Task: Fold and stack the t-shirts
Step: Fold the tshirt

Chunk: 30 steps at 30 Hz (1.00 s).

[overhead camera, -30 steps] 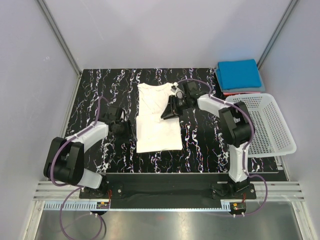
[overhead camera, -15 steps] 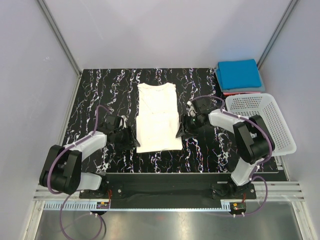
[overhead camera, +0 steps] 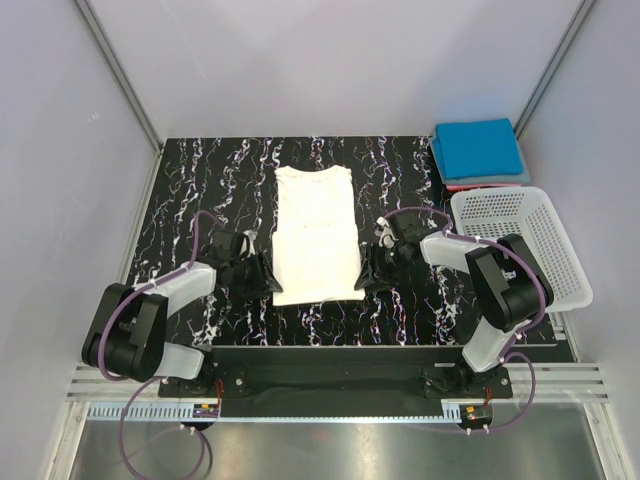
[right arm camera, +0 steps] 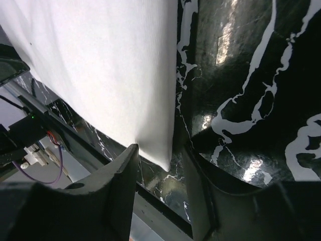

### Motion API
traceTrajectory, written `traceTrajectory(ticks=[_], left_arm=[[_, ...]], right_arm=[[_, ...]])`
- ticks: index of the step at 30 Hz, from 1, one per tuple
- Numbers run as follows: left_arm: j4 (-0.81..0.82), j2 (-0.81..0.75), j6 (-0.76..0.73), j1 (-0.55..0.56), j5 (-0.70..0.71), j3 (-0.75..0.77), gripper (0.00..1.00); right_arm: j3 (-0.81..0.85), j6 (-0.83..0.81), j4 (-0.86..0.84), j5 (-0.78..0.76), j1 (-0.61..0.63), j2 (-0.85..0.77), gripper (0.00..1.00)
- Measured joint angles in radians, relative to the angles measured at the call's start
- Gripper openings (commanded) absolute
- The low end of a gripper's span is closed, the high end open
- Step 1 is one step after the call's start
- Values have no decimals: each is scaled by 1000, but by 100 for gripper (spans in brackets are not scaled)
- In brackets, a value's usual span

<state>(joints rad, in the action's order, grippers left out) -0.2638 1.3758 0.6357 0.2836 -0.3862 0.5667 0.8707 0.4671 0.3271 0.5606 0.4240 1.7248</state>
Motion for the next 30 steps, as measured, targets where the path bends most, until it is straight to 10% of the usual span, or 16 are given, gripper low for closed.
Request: traceTrajectory(ticks=[6, 11, 15, 20, 30], left_arm=[[7, 0, 6, 2, 4, -4, 25], [-8, 5, 11, 6, 37, -7, 0], [-24, 3, 10, 10, 54, 3, 0], [-71, -33, 8, 13, 80, 3, 41], [-45, -77, 26, 16, 63, -37, 45]], right_arm=[[-48, 17, -75, 55, -2, 0, 40], [-80, 20, -97, 44, -2, 0, 0], [-90, 24, -109, 50, -2, -2, 0], [-112, 24, -124, 51, -2, -18, 24], [-143, 55, -162, 80, -2, -50, 43]])
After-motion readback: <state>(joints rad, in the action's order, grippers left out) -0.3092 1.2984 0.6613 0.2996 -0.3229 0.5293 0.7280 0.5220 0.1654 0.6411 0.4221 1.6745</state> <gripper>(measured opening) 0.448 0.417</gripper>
